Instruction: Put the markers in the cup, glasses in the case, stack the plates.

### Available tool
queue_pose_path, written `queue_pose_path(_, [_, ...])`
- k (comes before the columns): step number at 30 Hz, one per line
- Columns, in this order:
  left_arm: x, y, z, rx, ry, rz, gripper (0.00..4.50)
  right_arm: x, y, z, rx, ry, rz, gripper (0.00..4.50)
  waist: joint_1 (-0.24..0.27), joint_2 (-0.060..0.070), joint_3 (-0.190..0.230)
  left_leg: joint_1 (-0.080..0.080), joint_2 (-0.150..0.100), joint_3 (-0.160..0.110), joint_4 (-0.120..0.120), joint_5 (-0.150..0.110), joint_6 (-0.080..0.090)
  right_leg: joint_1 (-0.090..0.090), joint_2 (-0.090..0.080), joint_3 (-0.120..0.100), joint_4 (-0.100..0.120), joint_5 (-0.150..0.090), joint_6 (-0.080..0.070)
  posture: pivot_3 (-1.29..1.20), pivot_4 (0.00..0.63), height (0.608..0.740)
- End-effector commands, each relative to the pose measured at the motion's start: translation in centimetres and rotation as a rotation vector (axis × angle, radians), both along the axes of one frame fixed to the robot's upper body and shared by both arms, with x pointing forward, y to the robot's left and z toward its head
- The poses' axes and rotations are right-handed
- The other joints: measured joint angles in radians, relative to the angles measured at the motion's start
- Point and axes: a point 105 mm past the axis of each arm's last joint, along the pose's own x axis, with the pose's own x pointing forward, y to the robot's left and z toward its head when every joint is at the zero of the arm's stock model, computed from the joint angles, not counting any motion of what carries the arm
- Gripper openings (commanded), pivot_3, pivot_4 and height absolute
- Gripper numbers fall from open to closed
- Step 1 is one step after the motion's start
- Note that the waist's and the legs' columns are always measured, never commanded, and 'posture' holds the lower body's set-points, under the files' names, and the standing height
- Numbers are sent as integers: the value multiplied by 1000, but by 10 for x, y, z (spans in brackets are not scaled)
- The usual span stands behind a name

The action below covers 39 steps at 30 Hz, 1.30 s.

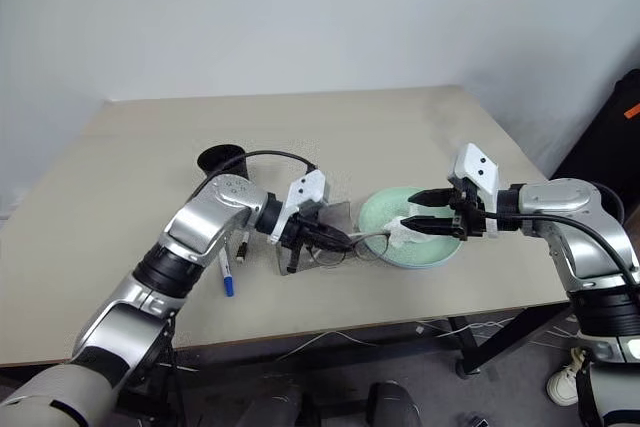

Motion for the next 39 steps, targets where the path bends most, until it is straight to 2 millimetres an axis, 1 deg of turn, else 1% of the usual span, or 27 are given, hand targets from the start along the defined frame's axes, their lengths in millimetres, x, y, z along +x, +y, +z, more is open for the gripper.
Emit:
queue_pose_path(1, [19, 8, 12, -5, -70, 28, 14, 2, 3, 13, 2, -56, 20, 2464, 0, 0, 0, 0, 0, 0, 0, 0, 0, 0, 0, 0, 0, 0, 0, 0, 0, 723])
queue_pose_path(3, [29, 14, 7, 18, -95, 54, 14, 3, 4, 13, 2, -56, 21, 2464, 0, 0, 0, 0, 0, 0, 0, 0, 0, 0, 0, 0, 0, 0, 0, 0, 0, 723])
queue_pose_path(5, [36, 17, 1, 28, -92, 68, 14, 3, 4, 13, 3, -55, 21, 2464, 0, 0, 0, 0, 0, 0, 0, 0, 0, 0, 0, 0, 0, 0, 0, 0, 0, 723])
queue_pose_path(9, [40, 21, -13, 62, -71, 68, 14, 1, 4, 13, 2, -55, 20, 2464, 0, 0, 0, -1, 0, 0, 0, -1, 2, -1, 0, 0, 0, 0, 0, 0, 0, 723])
queue_pose_path(13, [38, 23, -26, 84, -33, 66, 14, -1, 2, 13, 0, -54, 16, 2464, 0, 0, 0, -2, 0, 0, 0, -2, 3, -2, -1, -1, -1, 0, 1, 0, 0, 723])
queue_pose_path(18, [37, 28, -37, 114, 1, 84, 14, -1, 1, 12, -3, -53, 9, 2464, 0, 0, 0, -3, 0, 0, 1, -3, 3, -2, -1, -1, -1, 2, 3, 0, 0, 723])
queue_pose_path(25, [29, 30, -44, 113, 103, 93, 14, 0, 2, 10, -11, -50, 12, 2464, 0, 0, 0, -2, 0, 0, 1, -3, 3, -2, -1, -1, -1, 2, 3, 0, 0, 723])
queue_pose_path(33, [25, 32, -43, 91, 180, 116, 14, 1, 3, 8, -15, -48, 20, 2464, 0, 0, 0, -2, 0, 0, 1, -3, 3, -2, -1, -1, -1, 2, 3, 0, 0, 723])
queue_pose_path(34, [24, 31, -43, 85, 193, 118, 467, 1, 3, 7, -15, -48, 20, 2464, 0, 0, 0, -2, 0, 0, 1, -3, 3, -2, -1, -1, -1, 2, 3, 0, 0, 723])
queue_pose_path(35, [24, 31, -42, 78, 206, 120, 648, 1, 3, 7, -16, -47, 20, 2464, 0, 0, 0, -2, 0, 0, 1, -3, 3, -2, -1, -1, -1, 2, 3, 0, 0, 723])
queue_pose_path(36, [23, 31, -42, 73, 215, 121, 943, 1, 3, 7, -16, -47, 20, 2464, 0, 0, 0, -2, 0, 0, 1, -3, 3, -2, -1, -1, -1, 2, 3, 0, 0, 723])
queue_pose_path(37, [23, 31, -42, 74, 219, 122, 1397, 1, 4, 6, -16, -47, 22, 2464, 0, 0, 0, -2, 0, 0, 1, -3, 3, -2, -1, -1, -1, 2, 3, 0, 0, 723])
queue_pose_path(38, [24, 32, -42, 76, 218, 123, 1657, 1, 4, 6, -17, -46, 22, 2464, 0, 0, 0, -2, 0, 0, 1, -3, 3, -2, -1, -1, -1, 2, 3, 0, 0, 723])
queue_pose_path(39, [24, 33, -43, 78, 217, 123, 2008, 1, 4, 5, -17, -46, 22, 2464, 0, 0, 0, -2, 0, 0, 1, -3, 3, -2, -1, -1, -1, 2, 3, 0, 0, 723])
